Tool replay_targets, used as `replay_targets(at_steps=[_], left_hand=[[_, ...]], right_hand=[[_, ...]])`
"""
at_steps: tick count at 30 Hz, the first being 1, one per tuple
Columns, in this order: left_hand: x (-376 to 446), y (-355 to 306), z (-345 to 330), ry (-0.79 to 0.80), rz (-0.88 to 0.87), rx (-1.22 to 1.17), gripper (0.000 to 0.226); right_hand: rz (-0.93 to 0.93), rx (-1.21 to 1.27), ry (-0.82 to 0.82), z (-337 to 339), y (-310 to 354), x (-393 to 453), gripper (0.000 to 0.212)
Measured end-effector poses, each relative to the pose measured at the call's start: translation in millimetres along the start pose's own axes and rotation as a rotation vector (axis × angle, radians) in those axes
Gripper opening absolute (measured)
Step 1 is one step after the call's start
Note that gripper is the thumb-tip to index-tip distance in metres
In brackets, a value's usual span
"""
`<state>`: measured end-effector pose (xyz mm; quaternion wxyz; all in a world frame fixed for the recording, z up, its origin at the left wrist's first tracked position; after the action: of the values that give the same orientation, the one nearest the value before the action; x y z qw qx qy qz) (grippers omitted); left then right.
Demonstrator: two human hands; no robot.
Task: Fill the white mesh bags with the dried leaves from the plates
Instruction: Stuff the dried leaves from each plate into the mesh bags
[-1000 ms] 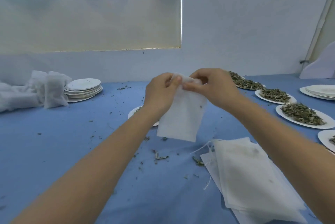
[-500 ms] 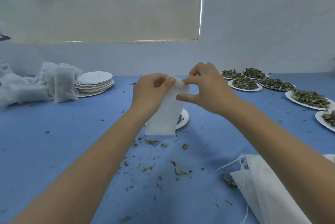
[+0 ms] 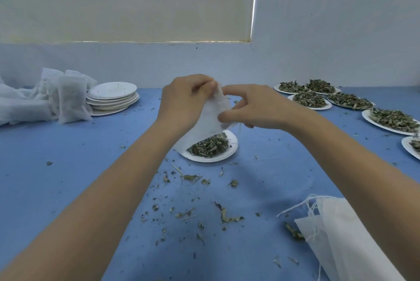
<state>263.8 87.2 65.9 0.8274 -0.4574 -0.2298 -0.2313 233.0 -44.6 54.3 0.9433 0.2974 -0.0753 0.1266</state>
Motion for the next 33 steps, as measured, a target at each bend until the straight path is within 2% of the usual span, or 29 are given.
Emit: replay_targets(at_steps=[4,6,9,13,15,18,20,22,24,27,29,31,33], left_hand=[[-2,-1,2,0.017,-0.038,0.051,0.020],[-6,-4,6,0.026,-0.106,0.125,0.029],[-20,-7,9,0.102,-0.244,0.305,0.073],[-30,10,5,0.152,-0.296,0.549,0.106],[-29,17,5,0.116,-0.311,0.687,0.093],[-25,26,15,0.070,-0.328,0.669,0.067],[-24,31,23,0.059,-0.395,0.639,0.067],[-22,40,27,0.096,-0.450,0.651,0.076],[-18,51,27,0.154,-0.420,0.659,0.080],[-15,69,20,0.198,-0.338,0.670,0.067],[-14,83,12,0.209,-0.291,0.689,0.058],[-12,98,4,0.220,-0.251,0.708,0.057],[-11,113,-6,0.246,-0.196,0.691,0.059]], right_hand=[[0.022,0.094,0.078,-11,3,4,0.050],[0.008,0.198,0.091,-17,4,9,0.051],[0.016,0.422,0.169,-29,11,14,0.047],[0.028,0.636,0.247,-48,22,22,0.049],[0.033,0.698,0.277,-58,27,27,0.055],[0.044,0.739,0.326,-67,33,33,0.062],[0.049,0.745,0.349,-70,36,37,0.057],[0.032,0.764,0.351,-71,36,42,0.045],[0.014,0.783,0.370,-74,35,48,0.038],[-0.004,0.737,0.391,-80,28,56,0.030],[-0.011,0.642,0.334,-80,15,62,0.028],[-0.037,0.497,0.184,-73,-6,68,0.021],[-0.061,0.177,0.016,-60,-31,72,0.016]])
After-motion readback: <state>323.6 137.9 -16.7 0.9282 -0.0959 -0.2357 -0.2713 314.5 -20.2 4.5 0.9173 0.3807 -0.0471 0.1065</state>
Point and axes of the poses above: each hand's wrist, its own x-axis towards the middle knuckle, its own z-axis out of the back of the hand, y = z × x, the point moved 7 cm from there along x, towards the middle knuckle, and after that the axes turned 2 degrees about z, right-handed, at the moved point
